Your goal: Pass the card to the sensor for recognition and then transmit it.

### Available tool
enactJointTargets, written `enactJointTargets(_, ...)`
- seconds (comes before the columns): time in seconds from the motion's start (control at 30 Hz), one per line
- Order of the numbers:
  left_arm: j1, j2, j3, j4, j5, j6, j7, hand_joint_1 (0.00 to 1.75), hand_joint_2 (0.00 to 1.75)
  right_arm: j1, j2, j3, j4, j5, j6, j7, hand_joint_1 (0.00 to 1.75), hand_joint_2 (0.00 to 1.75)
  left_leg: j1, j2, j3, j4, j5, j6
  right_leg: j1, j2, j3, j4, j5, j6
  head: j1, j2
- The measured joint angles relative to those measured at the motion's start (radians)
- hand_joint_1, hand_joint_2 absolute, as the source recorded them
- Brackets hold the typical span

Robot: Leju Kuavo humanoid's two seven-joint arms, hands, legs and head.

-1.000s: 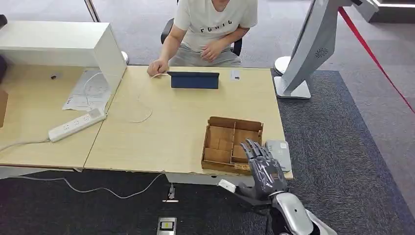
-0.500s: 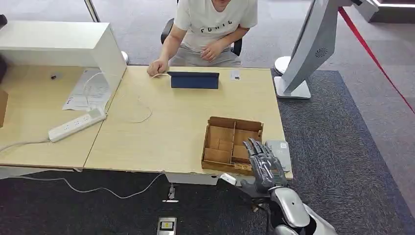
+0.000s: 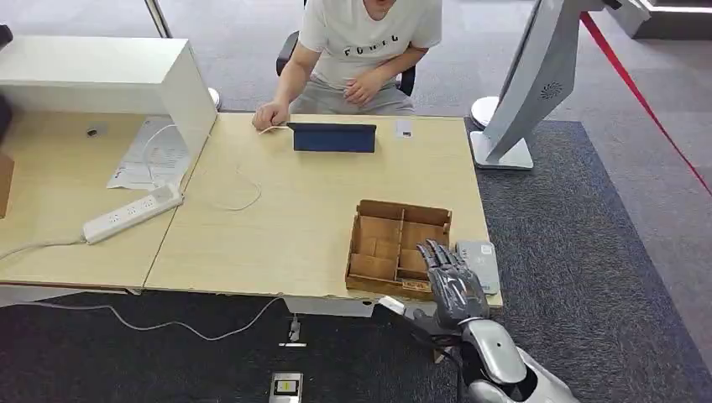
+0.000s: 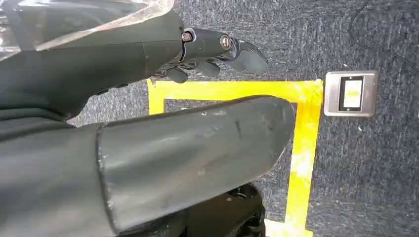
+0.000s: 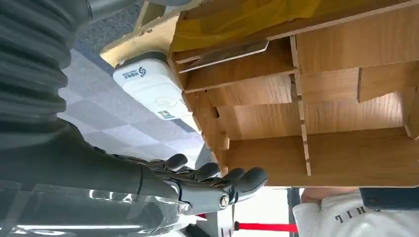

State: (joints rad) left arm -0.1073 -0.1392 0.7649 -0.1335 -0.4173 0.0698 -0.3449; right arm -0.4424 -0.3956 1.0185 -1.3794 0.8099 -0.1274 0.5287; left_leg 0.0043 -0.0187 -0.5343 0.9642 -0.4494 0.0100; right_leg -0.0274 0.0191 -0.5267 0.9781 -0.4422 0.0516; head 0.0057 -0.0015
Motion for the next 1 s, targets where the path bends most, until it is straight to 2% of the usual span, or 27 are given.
enactJointTargets(0.63,-0.002,0.000,0.033,0.000,-0.021,0.011,0.002,0.00,0.00,-0.018,0.015,0.018,0.074,0.001,-0.028,-0.020,0.03,1.75,0.000,0.000,0.000,0.000,0.000,0.000,0.000,0.000,0.000,0.000,0.000,0.000,0.000,0.000)
enactJointTargets(0.67,-0.002,0.000,0.034,0.000,-0.023,0.013,0.002,0.00,0.00,-0.019,0.016,0.018,0.078,0.001,-0.028,-0.021,1.75,1.75,0.000,0.000,0.000,0.000,0.000,0.000,0.000,0.000,0.000,0.000,0.000,0.000,0.000,0.000)
enactJointTargets(1.0,-0.004,0.000,0.058,0.006,-0.041,0.014,0.000,0.00,0.00,-0.028,0.028,0.021,0.109,-0.008,-0.026,-0.040,1.75,1.75,0.000,0.000,0.000,0.000,0.000,0.000,0.000,0.000,0.000,0.000,0.000,0.000,0.000,0.000)
